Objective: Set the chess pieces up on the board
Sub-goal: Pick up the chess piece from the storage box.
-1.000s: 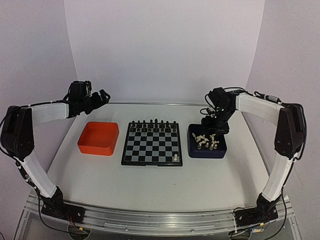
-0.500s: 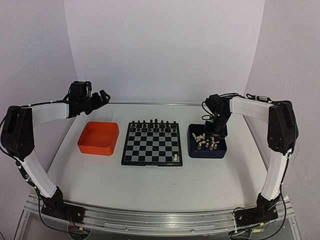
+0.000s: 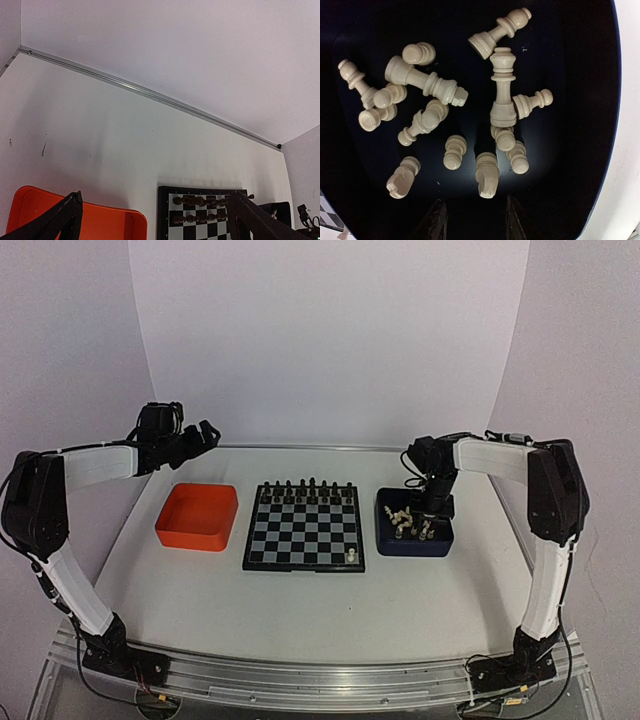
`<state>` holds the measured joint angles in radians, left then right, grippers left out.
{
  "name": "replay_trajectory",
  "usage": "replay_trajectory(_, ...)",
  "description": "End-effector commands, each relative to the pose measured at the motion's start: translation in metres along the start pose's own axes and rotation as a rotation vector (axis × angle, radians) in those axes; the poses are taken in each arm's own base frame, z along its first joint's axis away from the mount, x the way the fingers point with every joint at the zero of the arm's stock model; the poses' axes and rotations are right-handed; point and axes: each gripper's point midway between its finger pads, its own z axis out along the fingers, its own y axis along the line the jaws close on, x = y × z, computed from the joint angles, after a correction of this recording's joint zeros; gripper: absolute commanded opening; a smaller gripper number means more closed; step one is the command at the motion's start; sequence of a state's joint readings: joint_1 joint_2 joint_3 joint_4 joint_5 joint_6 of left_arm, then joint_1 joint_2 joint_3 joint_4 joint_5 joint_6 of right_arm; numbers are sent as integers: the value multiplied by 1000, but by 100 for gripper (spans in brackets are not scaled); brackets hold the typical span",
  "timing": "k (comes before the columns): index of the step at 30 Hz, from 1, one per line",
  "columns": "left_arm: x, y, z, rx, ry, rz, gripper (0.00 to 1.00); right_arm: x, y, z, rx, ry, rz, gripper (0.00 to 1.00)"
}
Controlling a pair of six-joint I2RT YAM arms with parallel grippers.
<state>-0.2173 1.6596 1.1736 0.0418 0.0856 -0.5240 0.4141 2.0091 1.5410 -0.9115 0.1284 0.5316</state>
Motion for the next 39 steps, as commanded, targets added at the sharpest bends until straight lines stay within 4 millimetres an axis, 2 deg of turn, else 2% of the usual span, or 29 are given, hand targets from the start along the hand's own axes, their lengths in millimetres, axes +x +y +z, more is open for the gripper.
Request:
replay_trajectory(1, -24, -14, -6, 18, -55, 18, 100, -2, -2, 2, 27, 6, 13, 36)
replay_trajectory(7, -25, -15, -9, 20, -60, 18, 100, -2, -2, 7, 32, 15, 16, 36)
replay_trajectory(26, -25, -10, -17, 2, -80, 8, 100, -1, -6, 16, 65, 23, 26, 26)
replay_trajectory(39, -30, -9, -19, -14, -101, 20, 100, -2, -3, 15, 52, 23, 39, 15)
